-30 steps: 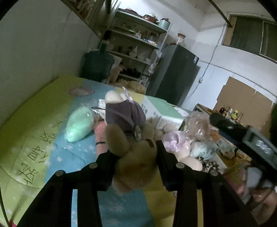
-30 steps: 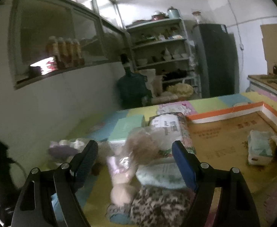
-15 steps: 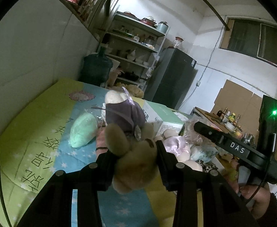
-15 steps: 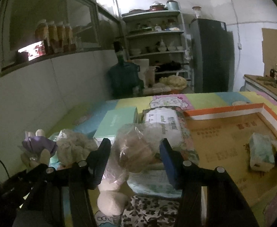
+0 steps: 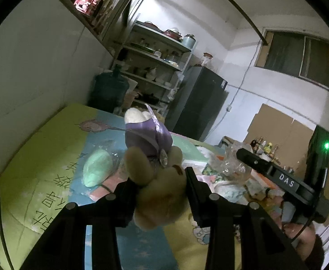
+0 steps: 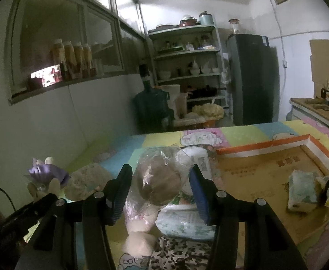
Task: Organize soft objects
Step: 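Lift the bunny with the left gripper while the right gripper grasps a plastic bag, then carry the bunny with the left gripper while the right gripper carries the bag toward the box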
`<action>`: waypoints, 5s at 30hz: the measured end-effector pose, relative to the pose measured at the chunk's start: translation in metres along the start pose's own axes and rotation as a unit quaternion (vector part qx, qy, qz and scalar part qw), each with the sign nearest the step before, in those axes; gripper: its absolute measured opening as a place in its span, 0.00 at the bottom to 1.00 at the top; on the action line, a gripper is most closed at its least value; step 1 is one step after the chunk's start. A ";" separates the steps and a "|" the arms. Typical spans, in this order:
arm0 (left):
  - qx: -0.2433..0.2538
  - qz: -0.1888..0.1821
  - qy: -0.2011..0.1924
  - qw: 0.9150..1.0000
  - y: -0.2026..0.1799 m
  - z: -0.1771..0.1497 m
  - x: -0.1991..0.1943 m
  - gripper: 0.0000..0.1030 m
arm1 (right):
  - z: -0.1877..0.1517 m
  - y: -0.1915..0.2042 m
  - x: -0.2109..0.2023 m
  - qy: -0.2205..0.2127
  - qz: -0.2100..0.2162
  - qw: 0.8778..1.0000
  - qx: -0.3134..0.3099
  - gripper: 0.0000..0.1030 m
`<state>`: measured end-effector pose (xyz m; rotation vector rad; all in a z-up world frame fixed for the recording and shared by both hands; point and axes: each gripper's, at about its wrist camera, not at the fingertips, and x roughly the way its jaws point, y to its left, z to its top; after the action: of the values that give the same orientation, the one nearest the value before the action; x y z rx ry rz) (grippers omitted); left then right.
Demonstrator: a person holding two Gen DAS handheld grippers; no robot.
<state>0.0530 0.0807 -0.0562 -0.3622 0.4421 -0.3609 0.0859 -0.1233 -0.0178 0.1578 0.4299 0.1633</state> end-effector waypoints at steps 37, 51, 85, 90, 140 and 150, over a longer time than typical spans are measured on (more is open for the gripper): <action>0.022 0.080 0.058 0.995 0.037 -0.026 0.006 0.72 | -0.009 -0.012 -0.017 0.009 0.026 0.999 0.020 0.52; 0.025 0.109 0.082 0.990 0.039 -0.036 0.005 0.54 | -0.012 -0.013 -0.020 0.010 0.033 0.999 0.020 0.52; 0.128 -0.023 0.009 0.991 -0.091 0.033 0.022 0.52 | 0.015 -0.058 -0.077 -0.058 -0.018 0.998 0.003 0.52; 0.132 -0.054 0.024 0.989 -0.122 0.037 0.051 0.52 | 0.025 -0.083 -0.082 -0.069 -0.050 0.996 0.002 0.52; 0.178 -0.066 0.270 0.944 -0.289 -0.028 0.300 0.52 | 0.028 -0.321 -0.006 0.097 -0.088 0.988 0.083 0.52; 0.177 -0.062 0.314 0.931 -0.293 -0.039 0.313 0.53 | 0.015 -0.329 0.011 0.138 -0.083 0.983 0.092 0.52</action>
<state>0.2237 -0.3139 -0.0770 0.0936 0.9667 -0.6735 0.1427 -0.4436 -0.0694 0.2810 0.7329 -0.0209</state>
